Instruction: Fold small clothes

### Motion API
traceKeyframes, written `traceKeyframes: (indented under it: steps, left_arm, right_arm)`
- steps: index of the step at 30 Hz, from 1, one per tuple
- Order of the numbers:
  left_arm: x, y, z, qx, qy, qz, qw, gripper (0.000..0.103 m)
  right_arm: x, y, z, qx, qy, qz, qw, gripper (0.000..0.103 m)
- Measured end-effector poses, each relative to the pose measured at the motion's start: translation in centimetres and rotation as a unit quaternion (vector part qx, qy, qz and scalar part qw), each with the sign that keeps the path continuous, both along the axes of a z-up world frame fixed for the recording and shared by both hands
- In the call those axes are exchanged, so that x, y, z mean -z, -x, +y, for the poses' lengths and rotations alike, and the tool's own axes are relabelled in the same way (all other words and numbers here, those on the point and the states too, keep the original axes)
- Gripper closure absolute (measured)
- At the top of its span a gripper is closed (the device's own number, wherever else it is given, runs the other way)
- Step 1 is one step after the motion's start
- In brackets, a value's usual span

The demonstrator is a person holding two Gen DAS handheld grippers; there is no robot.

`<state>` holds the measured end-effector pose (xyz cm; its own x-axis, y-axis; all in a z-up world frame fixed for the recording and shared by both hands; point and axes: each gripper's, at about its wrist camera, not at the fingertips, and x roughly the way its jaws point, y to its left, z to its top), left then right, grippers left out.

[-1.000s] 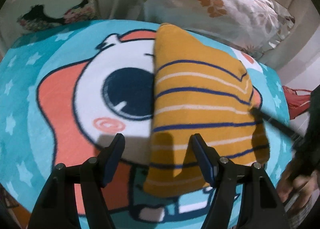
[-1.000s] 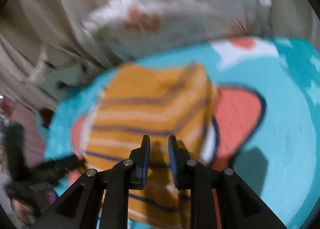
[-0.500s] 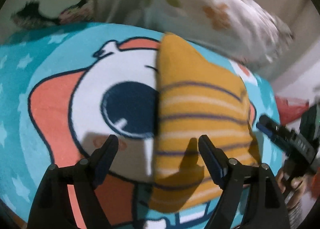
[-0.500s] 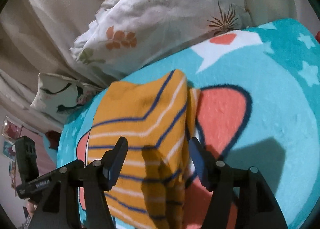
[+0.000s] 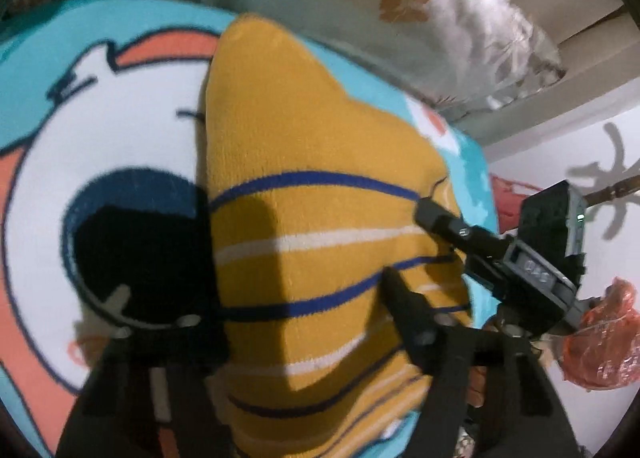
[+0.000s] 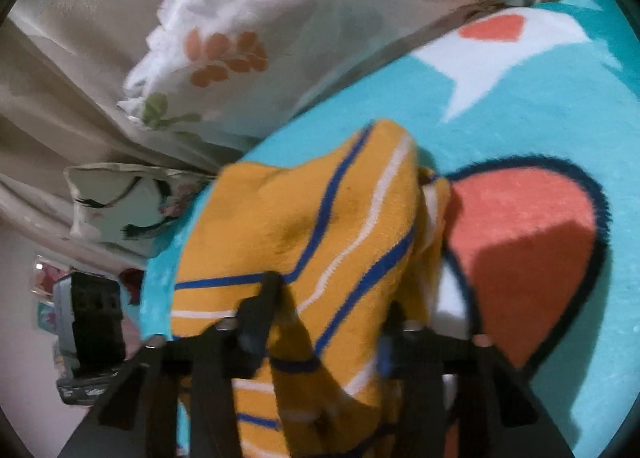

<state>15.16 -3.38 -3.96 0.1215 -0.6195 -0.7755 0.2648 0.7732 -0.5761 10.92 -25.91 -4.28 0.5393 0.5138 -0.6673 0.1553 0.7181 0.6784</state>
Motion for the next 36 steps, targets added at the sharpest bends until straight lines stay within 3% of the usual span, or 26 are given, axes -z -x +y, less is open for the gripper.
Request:
traceKeyframes:
  steps: [3,6,9,11,13,15,19,23,26,29,31,33,36]
  left_arm:
    - [-3.4,-0.2,0.4,-0.006,-0.007,-0.035,0.9993,0.045]
    - [-4.9,-0.6,-0.5,0.002,-0.048,-0.058,0.9971,0.044]
    - [-3.1,-0.6,-1.7,-0.007,-0.133,-0.066,0.9889,0.036]
    - [-0.9,-0.4,-1.5,-0.009,-0.162,-0.048,0.9855,0.033]
    - [0.1,0.2,-0.5,-0.022,-0.142,-0.033,0.989,0.026]
    - [-0.2,0.9,0.5,-0.03,-0.126,-0.026,0.9913,0.025]
    - [-2.0,2.8,2.6,-0.051,-0.134,-0.05,0.9884,0.025]
    - [-3.9,5.5,5.3,-0.078,-0.152,-0.093,0.9809,0.025]
    - [-5.2,7.2,6.9,-0.102,-0.152,-0.127,0.9749,0.025]
    - [-7.0,8.9,8.3,-0.125,-0.175,-0.179,0.9602,0.025]
    - [-8.7,9.7,9.2,-0.137,-0.193,-0.219,0.9464,0.024]
    - [-10.4,10.8,10.7,-0.161,-0.212,-0.266,0.9263,0.015]
    - [-12.4,12.2,12.9,-0.195,-0.19,-0.317,0.9085,0.0]
  right_arm:
    - [-2.2,0.0,-0.1,0.0,-0.016,-0.028,0.999,0.073]
    - [-3.1,-0.4,-0.3,0.005,-0.007,-0.042,0.999,0.073]
    - [-1.8,-1.1,-0.1,0.017,0.065,-0.013,0.998,0.072]
    - [-0.4,-1.4,-0.1,0.011,0.106,0.011,0.994,0.061]
    - [-0.2,-1.1,-0.4,0.017,0.102,0.014,0.995,0.058]
    - [-1.0,-0.7,-0.8,0.027,0.105,0.02,0.994,0.058]
    - [-5.3,0.2,-0.7,0.054,0.169,-0.017,0.984,0.058]
    - [-8.8,-0.8,2.9,0.014,0.201,-0.072,0.977,0.059]
    - [-7.8,-2.2,5.4,-0.032,0.209,-0.068,0.975,0.06]
    - [-4.6,-3.8,6.3,-0.044,0.219,-0.024,0.975,0.06]
    - [-3.6,-4.2,6.4,-0.04,0.234,-0.032,0.971,0.059]
    - [-4.0,-4.5,7.0,-0.049,0.269,-0.023,0.962,0.059]
    - [-6.2,-4.0,8.2,-0.041,0.287,-0.026,0.957,0.059]
